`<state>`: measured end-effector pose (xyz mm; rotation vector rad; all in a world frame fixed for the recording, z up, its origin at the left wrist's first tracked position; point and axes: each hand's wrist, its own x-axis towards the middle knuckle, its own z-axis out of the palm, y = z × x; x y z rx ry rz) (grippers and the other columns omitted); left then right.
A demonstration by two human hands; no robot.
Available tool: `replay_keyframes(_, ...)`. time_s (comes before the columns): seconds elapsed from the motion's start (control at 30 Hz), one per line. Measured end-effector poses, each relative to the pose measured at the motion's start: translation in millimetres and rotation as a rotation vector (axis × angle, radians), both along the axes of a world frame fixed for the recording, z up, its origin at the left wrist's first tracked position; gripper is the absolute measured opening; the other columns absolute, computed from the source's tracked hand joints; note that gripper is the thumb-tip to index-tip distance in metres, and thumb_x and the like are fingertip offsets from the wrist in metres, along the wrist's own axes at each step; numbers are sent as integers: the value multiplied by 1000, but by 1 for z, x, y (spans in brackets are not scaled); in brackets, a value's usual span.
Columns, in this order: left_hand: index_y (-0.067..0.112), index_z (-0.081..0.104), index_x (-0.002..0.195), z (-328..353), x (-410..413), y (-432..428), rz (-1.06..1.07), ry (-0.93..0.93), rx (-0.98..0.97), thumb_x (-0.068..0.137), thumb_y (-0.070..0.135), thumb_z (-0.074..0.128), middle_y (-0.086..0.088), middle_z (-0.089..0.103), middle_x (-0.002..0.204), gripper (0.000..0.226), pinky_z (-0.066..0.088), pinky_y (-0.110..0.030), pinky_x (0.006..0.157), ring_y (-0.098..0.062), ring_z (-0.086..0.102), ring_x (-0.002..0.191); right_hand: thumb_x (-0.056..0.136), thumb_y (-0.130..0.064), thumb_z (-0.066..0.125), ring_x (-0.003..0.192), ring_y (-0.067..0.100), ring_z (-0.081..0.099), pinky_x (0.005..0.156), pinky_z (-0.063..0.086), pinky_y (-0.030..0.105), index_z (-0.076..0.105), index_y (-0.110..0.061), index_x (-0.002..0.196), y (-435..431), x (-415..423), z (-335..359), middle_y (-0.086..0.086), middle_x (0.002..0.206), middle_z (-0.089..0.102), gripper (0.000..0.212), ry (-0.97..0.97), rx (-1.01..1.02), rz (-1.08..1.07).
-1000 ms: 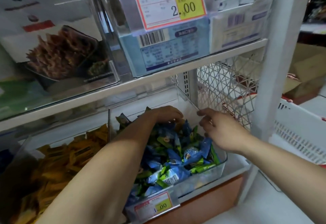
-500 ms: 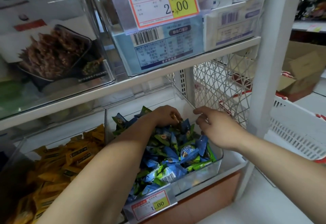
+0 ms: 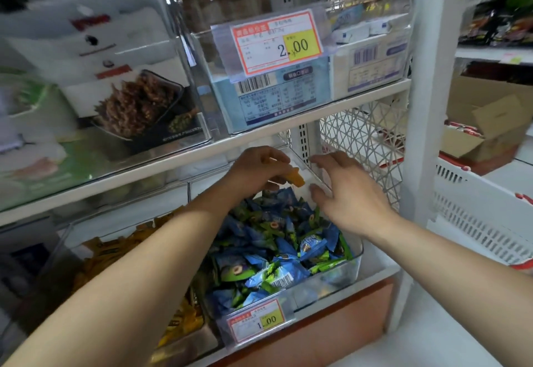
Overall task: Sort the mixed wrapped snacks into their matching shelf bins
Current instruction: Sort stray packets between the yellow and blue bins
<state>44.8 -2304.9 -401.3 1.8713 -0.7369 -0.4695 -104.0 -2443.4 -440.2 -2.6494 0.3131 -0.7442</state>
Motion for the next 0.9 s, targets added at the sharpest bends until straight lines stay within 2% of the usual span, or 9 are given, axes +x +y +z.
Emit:
replay_keyframes(0.07,8,70,103,3,-17,21,-13,135,-138,87,14,73,-12,76,93,18,59,-29,71,-26,74,87,93,-40,55,106,18,57,85,49,32,49,-27,136,13,0,8,-3,122,55,46,-70,78,89)
replay_keyframes(0.17,7,70,103,2,-40,51,13,283,-287,91,7,63,-14,75,95,13,57,-27,71,-25,73,90,92,-31,63,84,1,59,70,39,7,65,-28,111,38,-1,18,-15,95,64,19,-142,242,252)
replay_keyframes(0.33,15,76,91,3,-67,101,58,311,-398,88,12,71,-10,74,93,7,57,-27,71,-20,73,86,86,-32,70,74,-3,63,64,45,11,70,-31,85,80,-1,29,-15,78,71,1,-159,427,313)
replay_keyframes(0.43,17,71,99,1,-70,137,70,139,-283,79,19,81,-2,76,90,23,58,-28,77,-19,73,92,89,-28,68,73,2,66,70,53,23,72,-31,81,107,1,29,-12,75,72,9,-128,527,379)
replay_keyframes(0.5,23,71,99,1,-68,160,162,-56,-164,75,37,81,2,76,90,29,59,-29,76,-16,73,88,93,-29,63,72,7,69,71,57,32,72,-28,86,123,4,28,-9,76,73,12,-81,622,436)
replay_keyframes(0.63,33,68,88,0,-48,212,452,-395,32,61,63,70,20,71,80,41,47,-8,63,4,65,76,94,-35,61,87,-9,62,73,43,11,65,-38,100,135,15,18,-26,86,67,8,4,486,460)
replay_keyframes(0.73,33,65,101,-5,-24,243,545,-444,169,80,46,74,12,72,98,26,53,-30,84,-13,66,95,93,-36,61,89,-18,54,73,37,3,64,-41,105,130,21,10,-33,94,60,14,72,340,416)
replay_keyframes(0.83,35,60,121,-10,-11,252,585,-521,345,88,47,67,9,64,122,37,47,-29,86,-16,61,109,90,-32,62,100,7,61,87,49,25,67,-33,113,116,31,5,-13,108,66,23,137,248,340)
replay_keyframes(0.9,41,57,122,-14,-14,246,525,-549,322,86,55,63,15,60,124,39,49,-23,82,3,59,101,89,-25,64,101,17,62,88,50,30,68,-34,106,105,40,4,-2,112,66,19,124,265,284)
